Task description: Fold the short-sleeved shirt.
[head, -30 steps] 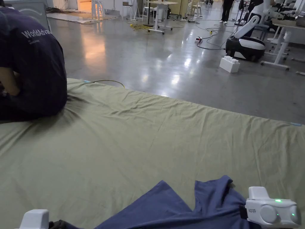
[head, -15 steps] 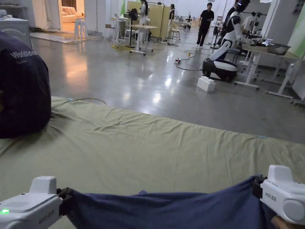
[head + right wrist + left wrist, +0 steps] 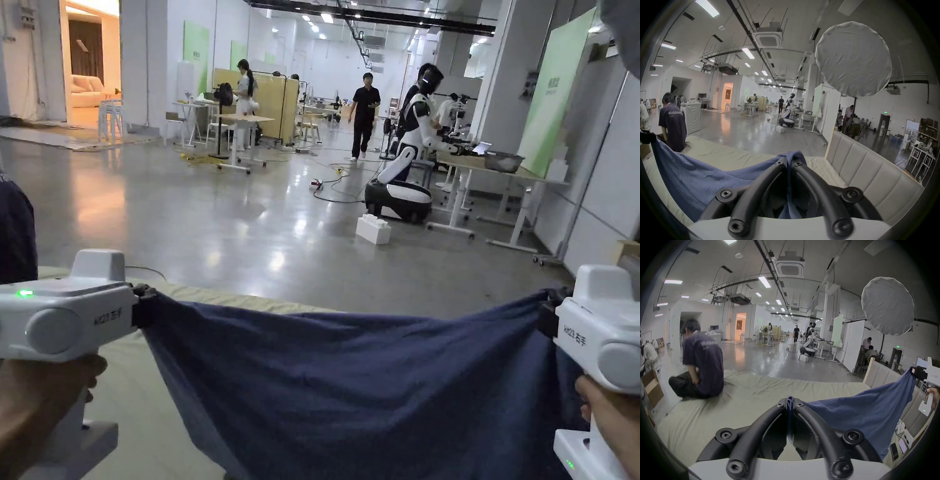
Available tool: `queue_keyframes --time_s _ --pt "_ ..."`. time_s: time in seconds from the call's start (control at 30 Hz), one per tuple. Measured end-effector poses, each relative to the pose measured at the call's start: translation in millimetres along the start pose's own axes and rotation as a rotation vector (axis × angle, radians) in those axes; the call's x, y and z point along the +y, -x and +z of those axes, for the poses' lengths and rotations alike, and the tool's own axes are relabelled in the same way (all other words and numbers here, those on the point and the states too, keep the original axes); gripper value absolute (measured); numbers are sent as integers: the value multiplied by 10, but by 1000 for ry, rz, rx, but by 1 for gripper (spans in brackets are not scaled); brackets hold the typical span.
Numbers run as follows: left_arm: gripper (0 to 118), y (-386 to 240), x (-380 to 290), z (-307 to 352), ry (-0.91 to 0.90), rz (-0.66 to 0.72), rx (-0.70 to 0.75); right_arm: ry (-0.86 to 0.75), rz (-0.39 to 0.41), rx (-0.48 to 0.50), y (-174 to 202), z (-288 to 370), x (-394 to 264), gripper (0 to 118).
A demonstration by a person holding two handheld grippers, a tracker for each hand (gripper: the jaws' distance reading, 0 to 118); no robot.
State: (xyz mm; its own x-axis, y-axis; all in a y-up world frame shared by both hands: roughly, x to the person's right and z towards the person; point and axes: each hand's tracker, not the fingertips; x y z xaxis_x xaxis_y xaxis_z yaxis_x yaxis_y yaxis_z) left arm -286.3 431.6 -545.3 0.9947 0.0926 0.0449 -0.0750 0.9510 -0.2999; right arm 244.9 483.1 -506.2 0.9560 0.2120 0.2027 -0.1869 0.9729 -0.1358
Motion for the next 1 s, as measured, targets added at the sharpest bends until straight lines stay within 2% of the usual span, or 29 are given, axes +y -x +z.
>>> queue_keyframes --time_s 0.1,0.4,0.63,1.0 --pt "6 -116 327 -58 -21 -49 -1 -12 -24 -11 -67 -70 192 4" --pt "6 -173 1163 -357 -85 -70 33 -78 -12 -69 -85 -439 794 4" --pt "6 -145 1574 -681 -108 -101 65 -123 -15 -82 43 -735 1171 4" --pt "6 -141 1967 -1088 -152 -100 97 -198 30 -115 173 -1110 1454 4"
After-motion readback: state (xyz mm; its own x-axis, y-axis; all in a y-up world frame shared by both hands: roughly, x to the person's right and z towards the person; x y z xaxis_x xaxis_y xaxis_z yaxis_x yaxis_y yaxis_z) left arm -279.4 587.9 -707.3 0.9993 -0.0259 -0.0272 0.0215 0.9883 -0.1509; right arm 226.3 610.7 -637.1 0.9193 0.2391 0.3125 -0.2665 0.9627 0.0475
